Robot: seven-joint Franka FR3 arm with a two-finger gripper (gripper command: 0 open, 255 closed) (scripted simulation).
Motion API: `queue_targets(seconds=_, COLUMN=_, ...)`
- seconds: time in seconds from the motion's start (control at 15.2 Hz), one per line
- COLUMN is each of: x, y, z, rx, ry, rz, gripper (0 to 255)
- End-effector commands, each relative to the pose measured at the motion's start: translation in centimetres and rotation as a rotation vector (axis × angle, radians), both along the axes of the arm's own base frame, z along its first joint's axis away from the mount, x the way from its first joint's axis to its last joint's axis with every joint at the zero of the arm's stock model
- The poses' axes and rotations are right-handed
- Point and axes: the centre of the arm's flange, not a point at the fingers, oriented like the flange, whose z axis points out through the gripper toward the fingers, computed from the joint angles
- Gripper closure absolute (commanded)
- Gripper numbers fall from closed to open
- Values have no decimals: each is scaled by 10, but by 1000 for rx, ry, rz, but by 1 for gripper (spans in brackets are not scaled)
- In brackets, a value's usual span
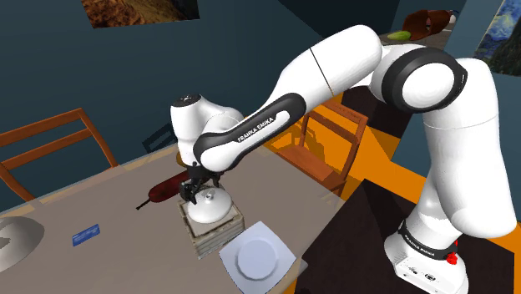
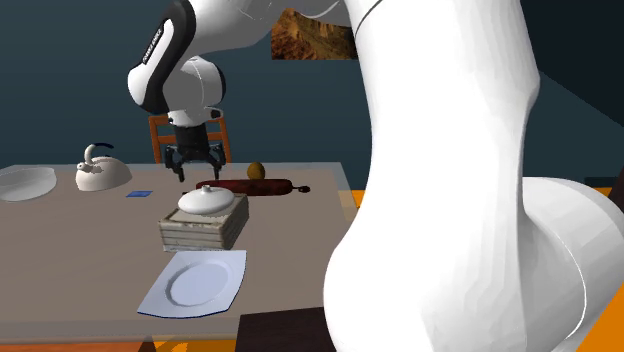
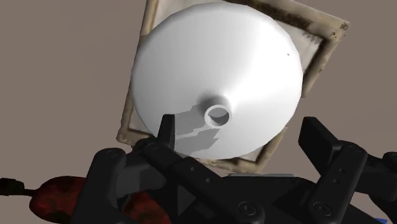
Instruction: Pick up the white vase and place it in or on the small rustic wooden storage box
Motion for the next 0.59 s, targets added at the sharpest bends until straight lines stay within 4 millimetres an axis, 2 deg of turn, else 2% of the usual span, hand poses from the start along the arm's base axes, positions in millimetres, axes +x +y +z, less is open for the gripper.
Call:
queue_targets(seconds=0.0, x=-1, y=0, z=25, rx=0, ry=0, rz=0, gripper=0)
queue_targets(seconds=0.07, x=-1, y=-1, z=35, rx=0, ry=0, rz=0, gripper=0)
queue_targets(seconds=0.53, x=-1, y=-1, z=35, rx=0, ry=0, rz=0, gripper=0)
